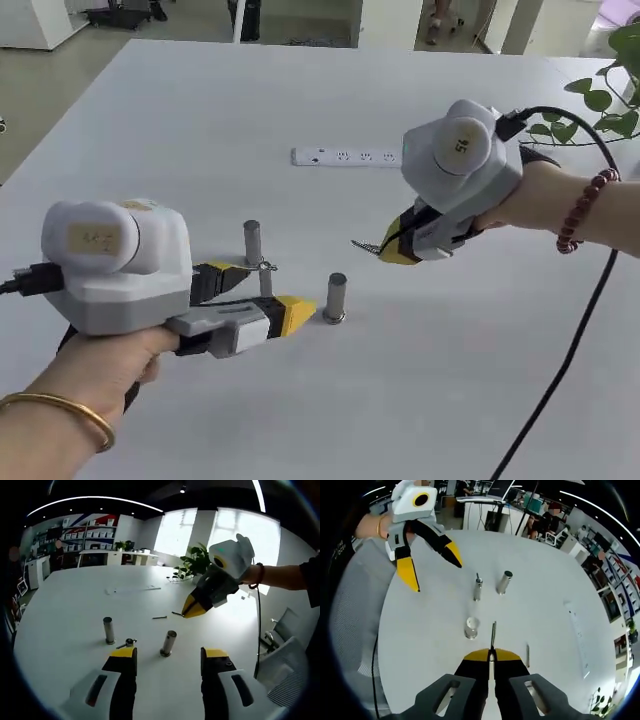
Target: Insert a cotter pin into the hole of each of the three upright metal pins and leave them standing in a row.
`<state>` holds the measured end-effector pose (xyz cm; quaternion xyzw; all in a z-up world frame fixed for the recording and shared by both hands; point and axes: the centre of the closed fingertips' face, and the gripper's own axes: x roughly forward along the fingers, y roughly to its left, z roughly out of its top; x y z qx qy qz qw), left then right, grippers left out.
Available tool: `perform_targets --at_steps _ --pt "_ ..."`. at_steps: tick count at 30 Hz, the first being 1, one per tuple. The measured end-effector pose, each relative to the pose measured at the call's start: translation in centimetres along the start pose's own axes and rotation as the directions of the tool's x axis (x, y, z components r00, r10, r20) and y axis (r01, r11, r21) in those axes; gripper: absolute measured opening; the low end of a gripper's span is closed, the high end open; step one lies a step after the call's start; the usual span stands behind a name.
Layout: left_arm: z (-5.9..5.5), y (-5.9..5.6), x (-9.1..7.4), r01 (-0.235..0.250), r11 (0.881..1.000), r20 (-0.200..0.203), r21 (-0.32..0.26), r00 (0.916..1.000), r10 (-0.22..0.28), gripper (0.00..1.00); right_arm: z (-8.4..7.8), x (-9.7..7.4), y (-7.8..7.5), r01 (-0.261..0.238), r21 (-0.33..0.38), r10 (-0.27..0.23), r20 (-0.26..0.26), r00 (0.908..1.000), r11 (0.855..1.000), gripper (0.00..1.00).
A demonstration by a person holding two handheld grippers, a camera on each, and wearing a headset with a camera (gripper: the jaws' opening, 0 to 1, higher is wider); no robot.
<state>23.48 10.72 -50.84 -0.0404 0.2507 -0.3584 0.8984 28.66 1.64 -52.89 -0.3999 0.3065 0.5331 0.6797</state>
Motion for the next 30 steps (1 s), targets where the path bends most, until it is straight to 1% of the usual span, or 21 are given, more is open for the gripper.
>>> perform_targets --at_steps 4,5,7,8,9,11,16,21,23,25,27,30 --pt "0.3 -0.7 0.4 0.036 0.999 0.006 -0.013 0.9993 -0.036 0.45 0.7 -0.3 1.4 -0.016 -0.044 0.016 0.011 0.9998 0.999 0.0" --pt "0.4 -0.8 0.4 0.042 0.999 0.006 -0.016 0.9991 -0.042 0.44 0.9 -0.4 1.6 -0.018 -0.051 0.019 0.013 0.9997 0.999 0.0" --pt "0.5 -1.0 0.6 0.052 0.998 0.007 -0.023 0.9986 -0.052 0.42 0.9 -0.3 1.3 -0.023 -0.06 0.024 0.02 0.9995 0.998 0.0" --pt "0.5 -1.1 0.6 0.058 0.998 0.007 -0.028 0.9983 -0.058 0.41 1.1 -0.4 1.6 -0.024 -0.068 0.026 0.025 0.9994 0.997 0.0" --pt "0.5 -1.3 0.7 0.068 0.997 0.007 -0.035 0.9977 -0.068 0.39 1.3 -0.5 1.8 -0.025 -0.073 0.027 0.028 0.9992 0.997 0.0" --pt "0.5 -1.6 0.8 0.087 0.995 0.006 -0.057 0.9962 -0.087 0.36 1.6 -0.4 1.6 -0.032 -0.088 0.035 0.035 0.9988 0.996 0.0" --pt "0.3 -1.9 1.0 0.103 0.991 -0.005 -0.08 0.9945 -0.104 0.31 2.4 -0.6 3.1 -0.051 -0.139 0.06 0.061 0.9963 0.989 0.0" --pt "0.1 -2.4 1.2 0.127 0.981 -0.007 -0.145 0.9916 -0.129 0.25 2.9 -0.7 4.4 -0.068 -0.189 0.081 0.064 0.9946 0.98 0.0" --pt "0.1 -2.6 1.3 0.137 0.978 -0.003 -0.16 0.9903 -0.139 0.23 3.0 -0.7 4.9 -0.076 -0.199 0.091 0.067 0.9935 0.977 0.0" --pt "0.0 -2.8 1.5 0.143 0.973 -0.003 -0.181 0.9892 -0.146 0.23 3.1 -0.8 5.2 -0.082 -0.214 0.099 0.072 0.9925 0.973 0.0" --pt "-0.2 -3.0 1.6 0.152 0.968 -0.012 -0.198 0.9875 -0.157 0.22 3.3 -0.8 5.6 -0.087 -0.228 0.107 0.074 0.9915 0.97 0.0" --pt "-0.3 -3.4 1.7 0.166 0.962 -0.014 -0.219 0.9848 -0.173 0.19 3.4 -0.7 5.9 -0.09 -0.257 0.111 0.07 0.9913 0.962 0.0"
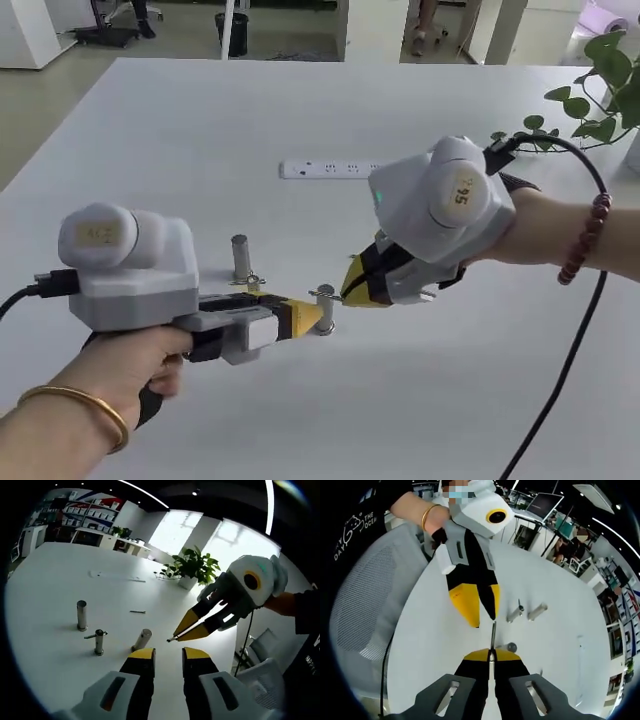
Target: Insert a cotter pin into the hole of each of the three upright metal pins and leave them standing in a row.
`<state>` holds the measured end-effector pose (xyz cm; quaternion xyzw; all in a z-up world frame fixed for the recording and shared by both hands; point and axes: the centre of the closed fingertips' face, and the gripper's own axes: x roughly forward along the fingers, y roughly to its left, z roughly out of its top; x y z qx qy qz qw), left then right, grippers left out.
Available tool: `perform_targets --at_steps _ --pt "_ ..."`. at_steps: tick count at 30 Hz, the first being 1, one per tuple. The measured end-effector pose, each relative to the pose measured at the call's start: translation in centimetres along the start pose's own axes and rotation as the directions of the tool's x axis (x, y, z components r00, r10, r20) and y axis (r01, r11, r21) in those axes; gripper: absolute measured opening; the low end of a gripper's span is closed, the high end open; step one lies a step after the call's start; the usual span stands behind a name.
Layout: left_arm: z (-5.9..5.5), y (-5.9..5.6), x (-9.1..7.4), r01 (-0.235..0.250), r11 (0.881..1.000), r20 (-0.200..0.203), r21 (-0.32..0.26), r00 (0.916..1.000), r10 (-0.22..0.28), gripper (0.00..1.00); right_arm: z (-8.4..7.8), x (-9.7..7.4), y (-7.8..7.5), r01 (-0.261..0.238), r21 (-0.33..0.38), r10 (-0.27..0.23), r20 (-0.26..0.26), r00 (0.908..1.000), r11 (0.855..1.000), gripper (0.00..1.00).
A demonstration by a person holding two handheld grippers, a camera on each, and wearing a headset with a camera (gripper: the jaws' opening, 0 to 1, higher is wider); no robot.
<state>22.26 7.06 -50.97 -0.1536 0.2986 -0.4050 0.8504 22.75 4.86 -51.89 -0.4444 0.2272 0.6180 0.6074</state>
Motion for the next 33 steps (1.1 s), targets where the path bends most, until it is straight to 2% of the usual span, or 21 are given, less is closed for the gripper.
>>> perform_targets --at_steps 8,22,26,29,33 --pt "-0.1 -0.7 0.2 0.034 0.999 0.002 -0.036 0.9994 -0.034 0.12 0.5 0.1 0.6 -0.021 -0.037 0.021 0.006 0.9998 0.999 0.0" --pt "0.0 -0.8 0.1 0.062 0.993 0.027 -0.1 0.9979 -0.06 0.02 0.9 0.5 0.9 -0.027 -0.082 0.027 0.001 0.9996 0.996 0.0" --pt "-0.2 -0.9 0.1 0.068 0.993 0.022 -0.097 0.9975 -0.067 0.01 1.0 0.6 1.0 -0.027 -0.089 0.027 0.0 0.9996 0.996 0.0" --pt "-0.3 -0.9 0.1 0.067 0.996 0.019 -0.062 0.9976 -0.066 0.01 1.0 0.7 1.1 -0.027 -0.092 0.027 0.0 0.9996 0.995 0.0" --pt "-0.1 -0.9 0.1 0.066 0.997 0.028 -0.043 0.9975 -0.065 0.01 1.1 0.6 0.9 -0.019 -0.087 0.019 0.004 0.9998 0.996 0.0"
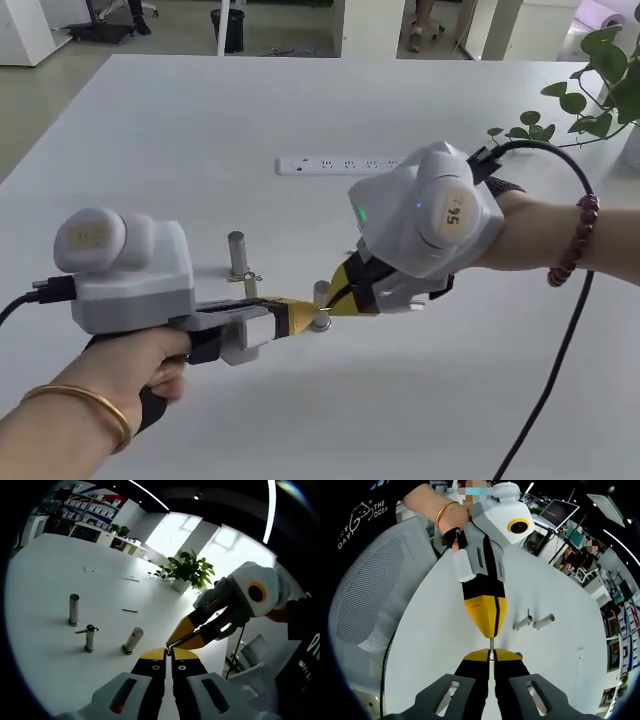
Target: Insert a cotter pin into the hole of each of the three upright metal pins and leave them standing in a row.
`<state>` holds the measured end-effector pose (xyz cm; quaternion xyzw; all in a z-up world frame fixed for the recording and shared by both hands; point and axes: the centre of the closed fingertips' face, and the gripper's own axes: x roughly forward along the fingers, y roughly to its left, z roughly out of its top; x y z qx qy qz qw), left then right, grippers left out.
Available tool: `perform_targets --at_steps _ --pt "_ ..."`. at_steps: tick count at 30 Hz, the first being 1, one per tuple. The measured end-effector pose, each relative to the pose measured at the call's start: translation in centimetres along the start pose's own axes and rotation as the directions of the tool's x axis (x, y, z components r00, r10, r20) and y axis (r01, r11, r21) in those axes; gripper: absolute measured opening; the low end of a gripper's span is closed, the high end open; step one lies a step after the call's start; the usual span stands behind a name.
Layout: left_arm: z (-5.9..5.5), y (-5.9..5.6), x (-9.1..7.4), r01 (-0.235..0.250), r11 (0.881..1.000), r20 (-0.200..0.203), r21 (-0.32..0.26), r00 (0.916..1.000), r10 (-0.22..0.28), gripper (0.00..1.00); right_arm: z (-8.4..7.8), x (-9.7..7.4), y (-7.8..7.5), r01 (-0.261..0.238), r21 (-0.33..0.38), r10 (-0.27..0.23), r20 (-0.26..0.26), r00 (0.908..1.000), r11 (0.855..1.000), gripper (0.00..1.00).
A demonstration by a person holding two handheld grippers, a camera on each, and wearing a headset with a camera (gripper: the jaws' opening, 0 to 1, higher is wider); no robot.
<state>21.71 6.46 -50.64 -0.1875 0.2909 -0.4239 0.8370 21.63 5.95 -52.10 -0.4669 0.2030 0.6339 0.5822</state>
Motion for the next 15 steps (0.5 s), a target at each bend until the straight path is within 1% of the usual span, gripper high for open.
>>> perform_targets --at_steps 6,9,15 --pt "0.5 -0.07 -0.05 -0.004 1.0 0.022 0.015 0.9997 0.003 0.0 0.13 -0.2 -0.33 0.011 0.048 -0.012 0.016 0.9998 0.999 0.0" --pt "0.73 -0.05 -0.16 -0.004 1.0 0.032 0.022 0.9995 0.003 0.0 0.19 -0.31 -0.34 0.02 0.045 -0.021 0.023 0.9995 0.999 0.0" --pt "0.92 0.04 -0.42 -0.007 0.999 0.038 0.04 0.9993 0.006 0.0 0.23 -0.35 -0.57 0.02 0.104 -0.026 0.054 0.9982 0.994 0.0"
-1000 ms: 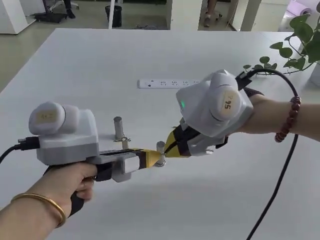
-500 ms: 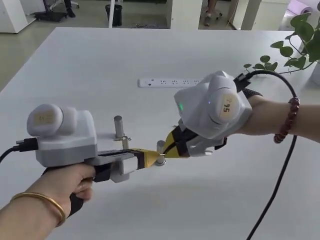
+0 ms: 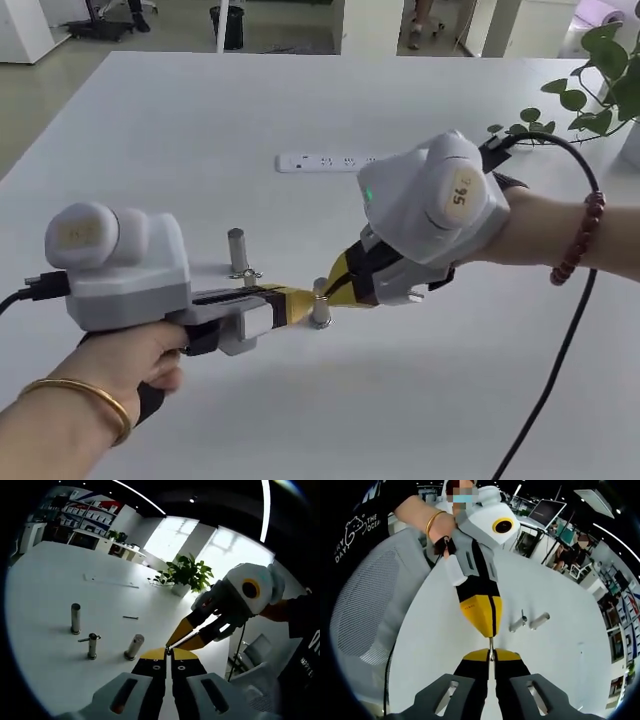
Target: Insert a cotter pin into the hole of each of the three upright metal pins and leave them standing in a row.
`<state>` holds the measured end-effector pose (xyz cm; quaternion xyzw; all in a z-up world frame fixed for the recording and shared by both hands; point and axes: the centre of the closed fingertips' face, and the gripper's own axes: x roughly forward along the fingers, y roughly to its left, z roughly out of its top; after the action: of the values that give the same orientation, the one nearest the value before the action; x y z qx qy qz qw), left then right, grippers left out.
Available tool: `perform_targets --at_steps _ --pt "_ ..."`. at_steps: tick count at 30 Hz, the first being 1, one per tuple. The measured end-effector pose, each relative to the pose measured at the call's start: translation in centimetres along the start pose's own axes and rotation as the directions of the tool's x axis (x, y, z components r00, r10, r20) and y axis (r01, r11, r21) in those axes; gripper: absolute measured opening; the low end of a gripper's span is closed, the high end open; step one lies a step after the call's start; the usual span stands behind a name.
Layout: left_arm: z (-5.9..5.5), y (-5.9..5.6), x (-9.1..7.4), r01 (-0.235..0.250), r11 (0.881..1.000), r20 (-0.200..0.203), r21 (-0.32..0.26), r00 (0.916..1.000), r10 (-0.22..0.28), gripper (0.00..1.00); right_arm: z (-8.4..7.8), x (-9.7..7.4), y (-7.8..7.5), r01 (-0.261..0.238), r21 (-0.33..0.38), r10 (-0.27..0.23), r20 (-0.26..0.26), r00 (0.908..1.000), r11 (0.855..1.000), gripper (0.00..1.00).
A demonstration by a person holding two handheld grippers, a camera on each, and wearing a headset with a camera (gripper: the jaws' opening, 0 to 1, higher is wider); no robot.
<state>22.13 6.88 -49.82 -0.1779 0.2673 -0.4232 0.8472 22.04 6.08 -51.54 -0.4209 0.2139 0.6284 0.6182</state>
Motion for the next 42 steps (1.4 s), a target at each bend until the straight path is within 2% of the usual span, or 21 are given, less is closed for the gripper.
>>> perform_targets --at_steps 3,4,5,7,8,10,13,16,19,20,22,23,26,27,29,31,35,39,40,42 --pt "0.0 0.1 -0.1 -0.003 1.0 -0.003 0.017 1.0 0.003 0.0 0.0 -0.1 -0.1 -0.005 0.078 0.003 0.027 0.9996 0.997 0.02" --pt "-0.1 0.1 -0.2 -0.002 1.0 -0.005 0.024 1.0 0.003 0.0 0.0 -0.2 0.0 -0.017 0.131 0.01 0.047 0.9989 0.991 0.03" --pt "-0.1 0.2 -0.2 -0.002 0.999 -0.007 0.032 1.0 0.002 0.0 0.1 -0.3 0.0 -0.021 0.155 0.011 0.064 0.9979 0.988 0.02" --pt "-0.3 0.3 -0.3 -0.007 0.998 -0.015 0.06 0.9999 0.008 0.0 0.1 -0.5 0.1 -0.046 0.239 0.024 0.093 0.9954 0.97 0.03" --pt "-0.4 0.3 -0.4 -0.008 0.998 -0.017 0.066 0.9998 0.009 0.0 -0.4 -0.4 -0.2 -0.063 0.29 0.032 0.108 0.9936 0.955 0.04" --pt "-0.4 0.2 -0.4 0.001 0.998 -0.018 0.07 0.9998 0.001 0.0 -0.3 -0.7 0.2 -0.083 0.338 0.041 0.13 0.9906 0.937 0.06" --pt "-0.6 0.0 -0.6 0.016 0.994 -0.027 0.112 0.9996 -0.013 0.0 -0.5 -0.9 0.4 -0.113 0.41 0.05 0.163 0.9854 0.905 0.07" --pt "-0.7 -0.2 -0.7 0.028 0.992 -0.034 0.127 0.9991 -0.024 0.0 -0.7 -1.2 0.4 -0.149 0.474 0.056 0.205 0.9772 0.868 0.08" --pt "-1.1 -0.4 -0.9 0.052 0.987 -0.052 0.154 0.9977 -0.045 0.0 -0.2 -1.6 1.2 -0.231 0.507 0.101 0.27 0.9576 0.831 0.09" --pt "-1.1 -0.4 -0.9 0.057 0.985 -0.052 0.163 0.9974 -0.049 0.0 -0.2 -1.7 1.6 -0.25 0.507 0.117 0.28 0.9529 0.825 0.1" --pt "-1.2 -0.7 -1.1 0.079 0.981 -0.056 0.18 0.996 -0.07 0.0 -0.4 -1.8 1.9 -0.261 0.506 0.124 0.287 0.9499 0.822 0.1" --pt "-1.3 -0.9 -1.2 0.09 0.978 -0.057 0.191 0.9952 -0.08 0.0 -0.4 -1.8 2.3 -0.279 0.513 0.139 0.295 0.9453 0.812 0.09" --pt "-1.5 -1.3 -1.3 0.12 0.971 -0.064 0.209 0.9919 -0.109 0.0 -0.4 -1.8 2.6 -0.286 0.517 0.141 0.302 0.9428 0.806 0.1" --pt "-1.6 -1.6 -1.4 0.139 0.964 -0.07 0.226 0.9895 -0.126 0.0 -0.4 -1.7 2.8 -0.292 0.52 0.145 0.304 0.9414 0.803 0.1" --pt "-1.8 -1.9 -1.4 0.151 0.958 -0.079 0.243 0.9876 -0.136 0.0 -0.2 -1.8 3.1 -0.311 0.526 0.153 0.322 0.9341 0.792 0.11" --pt "-2.0 -2.0 -1.5 0.161 0.954 -0.087 0.252 0.9859 -0.143 0.0 0.1 -1.9 3.4 -0.342 0.531 0.165 0.352 0.9215 0.776 0.11" --pt "-2.3 -2.2 -1.6 0.178 0.949 -0.091 0.259 0.9829 -0.16 0.0 0.2 -2.0 3.9 -0.361 0.526 0.179 0.365 0.9137 0.77 0.11" --pt "-2.4 -2.5 -1.8 0.199 0.943 -0.089 0.268 0.9793 -0.182 0.0 0.4 -2.1 4.5 -0.394 0.522 0.199 0.39 0.8989 0.756 0.11" --pt "-2.4 -2.7 -1.9 0.206 0.941 -0.086 0.269 0.978 -0.19 0.0 0.5 -2.1 4.8 -0.409 0.526 0.207 0.401 0.8925 0.746 0.11" --pt "-2.5 -3.1 -2.1 0.226 0.935 -0.086 0.275 0.9739 -0.21 0.0 0.4 -2.0 4.9 -0.411 0.524 0.209 0.401 0.8918 0.746 0.12"
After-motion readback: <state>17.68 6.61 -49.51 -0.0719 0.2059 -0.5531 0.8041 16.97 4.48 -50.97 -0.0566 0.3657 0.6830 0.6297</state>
